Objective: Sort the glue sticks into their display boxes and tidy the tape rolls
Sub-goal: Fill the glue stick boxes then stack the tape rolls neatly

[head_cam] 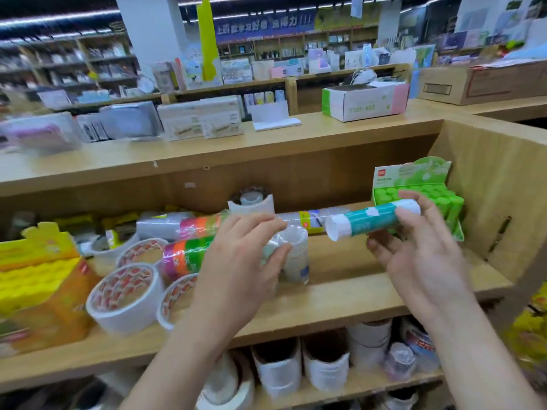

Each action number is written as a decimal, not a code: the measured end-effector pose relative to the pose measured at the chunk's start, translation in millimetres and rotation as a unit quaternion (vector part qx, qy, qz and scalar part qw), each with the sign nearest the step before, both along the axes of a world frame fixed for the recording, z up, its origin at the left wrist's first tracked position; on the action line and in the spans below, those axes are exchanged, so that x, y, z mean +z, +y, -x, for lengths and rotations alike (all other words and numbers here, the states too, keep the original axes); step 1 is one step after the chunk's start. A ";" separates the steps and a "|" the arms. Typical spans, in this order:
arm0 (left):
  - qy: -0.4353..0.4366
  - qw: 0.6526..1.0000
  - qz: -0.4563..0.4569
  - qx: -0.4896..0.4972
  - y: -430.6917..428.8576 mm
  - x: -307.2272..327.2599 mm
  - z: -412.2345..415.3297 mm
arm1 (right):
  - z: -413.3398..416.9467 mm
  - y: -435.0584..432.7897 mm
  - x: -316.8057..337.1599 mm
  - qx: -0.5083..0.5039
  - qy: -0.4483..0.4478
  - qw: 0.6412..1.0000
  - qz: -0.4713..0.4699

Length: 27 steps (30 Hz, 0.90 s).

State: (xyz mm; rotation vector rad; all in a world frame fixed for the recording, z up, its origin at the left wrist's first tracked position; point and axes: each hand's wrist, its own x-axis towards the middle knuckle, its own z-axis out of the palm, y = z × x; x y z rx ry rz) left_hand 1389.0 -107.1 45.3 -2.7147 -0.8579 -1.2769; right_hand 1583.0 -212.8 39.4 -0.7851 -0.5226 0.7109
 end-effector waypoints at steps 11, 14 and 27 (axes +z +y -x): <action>-0.155 0.931 0.289 -0.159 -2.9 7.3 31.6 | 76.9 33.2 -2.7 0.031 -0.108 0.992 0.051; -0.215 0.899 0.347 -0.156 1.8 5.7 44.3 | 85.2 36.6 -7.3 -0.054 -0.166 0.982 0.074; -0.324 0.620 0.633 -0.331 4.1 4.5 96.4 | 148.5 41.2 18.2 -0.044 -0.357 0.929 0.083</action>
